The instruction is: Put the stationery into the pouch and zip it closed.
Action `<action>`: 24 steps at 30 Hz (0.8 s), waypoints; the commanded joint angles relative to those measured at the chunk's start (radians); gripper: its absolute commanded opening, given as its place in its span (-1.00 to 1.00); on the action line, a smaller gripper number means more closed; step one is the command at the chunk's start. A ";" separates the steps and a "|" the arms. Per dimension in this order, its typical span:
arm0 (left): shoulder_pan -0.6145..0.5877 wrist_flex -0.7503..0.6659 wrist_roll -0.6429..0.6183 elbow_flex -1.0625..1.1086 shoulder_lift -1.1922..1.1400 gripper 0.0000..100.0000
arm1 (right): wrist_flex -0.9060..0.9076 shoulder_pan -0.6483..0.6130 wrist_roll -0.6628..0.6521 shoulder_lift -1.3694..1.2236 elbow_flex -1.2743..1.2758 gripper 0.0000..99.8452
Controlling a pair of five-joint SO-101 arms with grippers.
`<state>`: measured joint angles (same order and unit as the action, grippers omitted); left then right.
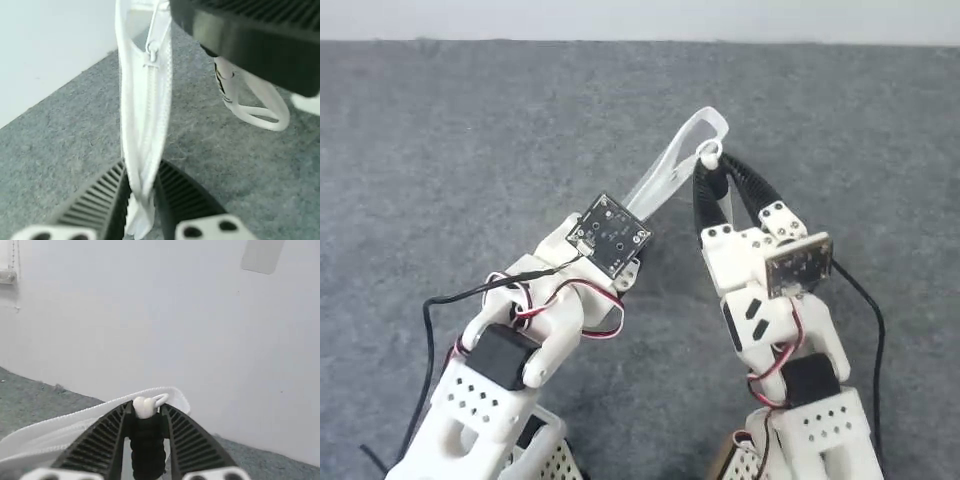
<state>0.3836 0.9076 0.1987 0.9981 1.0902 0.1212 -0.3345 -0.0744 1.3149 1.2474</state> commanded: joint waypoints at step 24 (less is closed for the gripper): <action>-0.034 0.008 -0.015 0.019 -0.014 -0.98 | -0.236 0.355 0.290 -0.417 -0.190 -0.99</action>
<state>0.3851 0.9076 0.1972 1.0088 1.0902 -0.0813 -0.0951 0.1741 0.9528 1.1615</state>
